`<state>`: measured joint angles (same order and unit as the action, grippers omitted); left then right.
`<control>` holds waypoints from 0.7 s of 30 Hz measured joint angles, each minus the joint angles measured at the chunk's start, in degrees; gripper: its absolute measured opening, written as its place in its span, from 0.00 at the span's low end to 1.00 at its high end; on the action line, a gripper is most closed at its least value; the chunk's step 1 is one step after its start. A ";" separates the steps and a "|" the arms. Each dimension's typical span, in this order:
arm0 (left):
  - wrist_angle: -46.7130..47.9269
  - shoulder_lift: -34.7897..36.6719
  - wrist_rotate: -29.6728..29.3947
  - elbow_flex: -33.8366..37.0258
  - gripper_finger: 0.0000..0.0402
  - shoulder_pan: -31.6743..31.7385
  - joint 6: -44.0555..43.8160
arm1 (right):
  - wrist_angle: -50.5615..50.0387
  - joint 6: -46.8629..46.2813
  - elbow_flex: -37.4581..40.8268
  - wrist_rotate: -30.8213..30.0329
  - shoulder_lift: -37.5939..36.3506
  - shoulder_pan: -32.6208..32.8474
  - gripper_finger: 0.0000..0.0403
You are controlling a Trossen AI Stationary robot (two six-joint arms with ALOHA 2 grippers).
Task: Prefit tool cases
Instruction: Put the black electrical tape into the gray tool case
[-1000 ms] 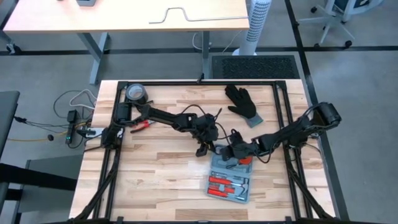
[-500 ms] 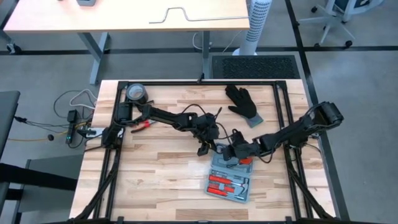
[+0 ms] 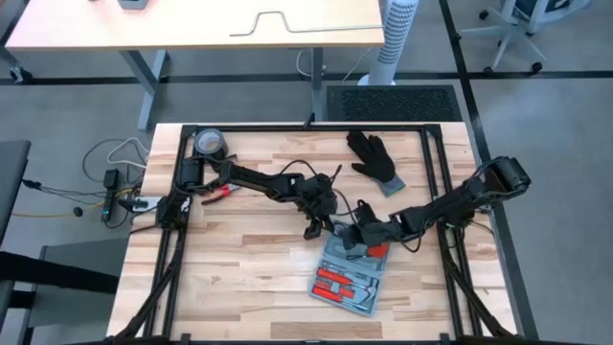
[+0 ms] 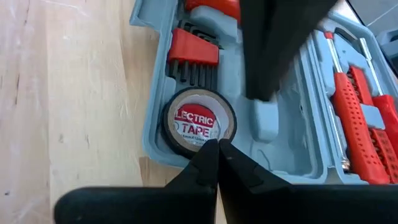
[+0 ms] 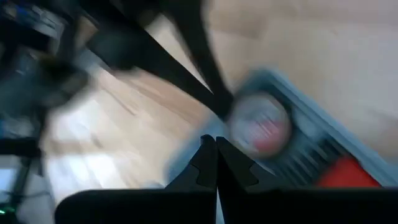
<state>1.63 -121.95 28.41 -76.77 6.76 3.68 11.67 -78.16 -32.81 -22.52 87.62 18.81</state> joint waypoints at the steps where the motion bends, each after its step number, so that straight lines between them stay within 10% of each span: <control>1: 0.00 0.00 -0.02 0.00 0.00 0.00 0.17 | 0.71 0.43 -0.35 -0.40 -0.22 -0.25 0.01; 21: 0.69 0.09 1.68 -0.19 0.00 1.41 -0.07 | -1.29 -1.46 -0.64 -3.09 0.06 1.23 0.01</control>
<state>2.32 -121.86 30.10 -76.97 8.18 3.61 10.38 -79.61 -33.45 -25.61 87.68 20.04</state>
